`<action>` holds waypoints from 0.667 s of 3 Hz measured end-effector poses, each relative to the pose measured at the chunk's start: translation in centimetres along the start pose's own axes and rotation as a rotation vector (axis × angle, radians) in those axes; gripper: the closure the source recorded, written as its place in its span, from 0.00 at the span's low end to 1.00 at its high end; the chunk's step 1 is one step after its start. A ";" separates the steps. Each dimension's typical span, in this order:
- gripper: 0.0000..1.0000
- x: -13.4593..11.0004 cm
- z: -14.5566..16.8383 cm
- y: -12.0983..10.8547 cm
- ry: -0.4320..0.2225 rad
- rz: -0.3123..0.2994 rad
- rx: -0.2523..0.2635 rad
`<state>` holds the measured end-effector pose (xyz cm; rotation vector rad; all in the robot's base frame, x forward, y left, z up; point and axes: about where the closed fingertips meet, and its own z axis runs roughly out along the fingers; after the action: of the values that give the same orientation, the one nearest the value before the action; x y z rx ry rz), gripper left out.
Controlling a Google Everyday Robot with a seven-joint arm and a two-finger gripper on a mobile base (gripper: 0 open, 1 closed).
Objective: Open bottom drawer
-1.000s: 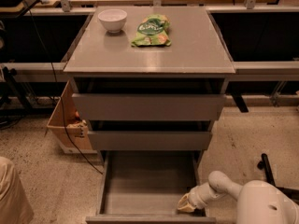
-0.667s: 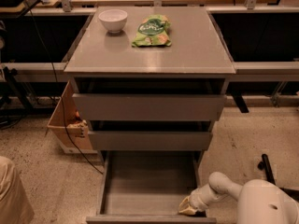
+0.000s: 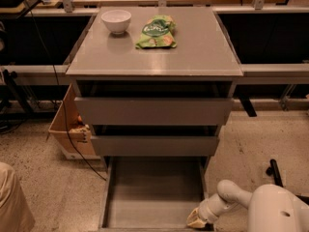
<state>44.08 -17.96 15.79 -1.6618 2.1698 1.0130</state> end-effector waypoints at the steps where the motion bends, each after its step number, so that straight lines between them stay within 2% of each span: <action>1: 1.00 0.0 0.0 0.0 0.000 0.000 0.000; 2: 1.00 -1.4 -1.0 -0.7 -0.049 -0.050 0.021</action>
Offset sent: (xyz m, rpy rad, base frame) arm 0.0383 0.0029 0.0365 0.1209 -0.1492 0.0120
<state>45.42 -17.65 17.02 -1.6559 2.0904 1.0027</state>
